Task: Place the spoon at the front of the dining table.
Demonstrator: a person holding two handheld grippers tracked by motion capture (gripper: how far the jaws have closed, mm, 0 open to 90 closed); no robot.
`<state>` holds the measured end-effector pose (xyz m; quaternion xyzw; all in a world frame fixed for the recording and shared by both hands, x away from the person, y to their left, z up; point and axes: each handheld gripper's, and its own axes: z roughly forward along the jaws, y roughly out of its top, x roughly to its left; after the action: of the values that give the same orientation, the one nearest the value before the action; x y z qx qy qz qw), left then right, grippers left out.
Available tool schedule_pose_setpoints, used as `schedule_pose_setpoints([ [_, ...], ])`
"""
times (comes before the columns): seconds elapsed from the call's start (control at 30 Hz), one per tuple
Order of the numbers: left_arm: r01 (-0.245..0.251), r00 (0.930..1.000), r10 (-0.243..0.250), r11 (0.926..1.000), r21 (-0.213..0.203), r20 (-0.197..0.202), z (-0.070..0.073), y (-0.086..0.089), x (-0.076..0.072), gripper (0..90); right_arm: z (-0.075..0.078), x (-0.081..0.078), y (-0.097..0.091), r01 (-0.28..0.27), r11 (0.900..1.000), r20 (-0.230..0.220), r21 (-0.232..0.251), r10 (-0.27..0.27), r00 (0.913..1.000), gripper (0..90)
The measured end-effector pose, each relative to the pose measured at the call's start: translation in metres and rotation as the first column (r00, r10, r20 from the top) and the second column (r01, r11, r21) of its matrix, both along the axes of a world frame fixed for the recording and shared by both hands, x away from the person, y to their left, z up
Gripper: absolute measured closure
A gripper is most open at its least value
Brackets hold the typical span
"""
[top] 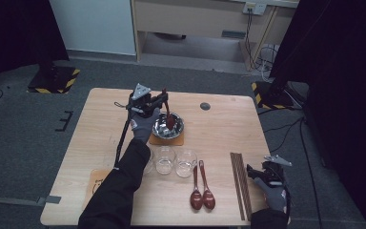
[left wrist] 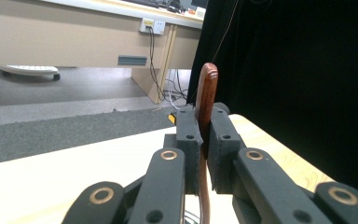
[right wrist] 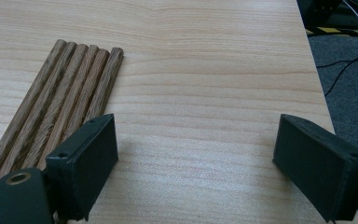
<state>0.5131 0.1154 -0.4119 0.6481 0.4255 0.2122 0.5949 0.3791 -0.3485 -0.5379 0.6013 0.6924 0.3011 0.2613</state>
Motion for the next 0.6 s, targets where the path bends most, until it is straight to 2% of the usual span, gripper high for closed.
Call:
schedule_pose_setpoints([
  [0.17, -0.006, 0.9999, 0.006, 1.0, -0.002, -0.013, -0.005, 0.002, 0.002, 83.8, 0.0, 0.0, 0.0, 0.0, 1.0, 0.0, 0.0, 0.0, 1.0, 13.5],
  [0.6, 0.009, 0.998, -0.007, 0.9994, 0.034, -0.062, -0.021, -0.001, 0.005, 83.8, 0.0, 0.0, 0.0, 0.0, 1.0, 0.0, 0.0, 0.0, 1.0, 13.5],
])
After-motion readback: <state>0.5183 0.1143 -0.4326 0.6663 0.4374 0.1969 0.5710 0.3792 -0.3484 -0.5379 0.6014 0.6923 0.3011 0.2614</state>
